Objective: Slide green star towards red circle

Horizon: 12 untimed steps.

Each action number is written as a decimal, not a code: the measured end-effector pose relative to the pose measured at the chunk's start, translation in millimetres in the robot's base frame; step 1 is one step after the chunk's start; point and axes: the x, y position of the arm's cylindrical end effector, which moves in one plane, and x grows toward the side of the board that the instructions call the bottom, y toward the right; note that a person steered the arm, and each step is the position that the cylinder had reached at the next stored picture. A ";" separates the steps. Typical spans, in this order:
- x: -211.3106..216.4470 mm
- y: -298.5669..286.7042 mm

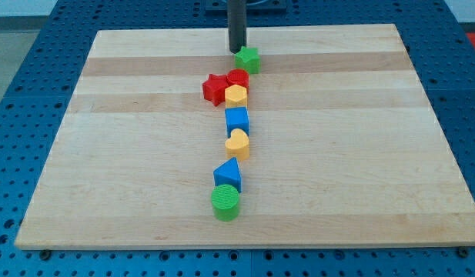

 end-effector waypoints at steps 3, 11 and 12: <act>13.8 3.8; 57.9 70.6; 65.0 72.9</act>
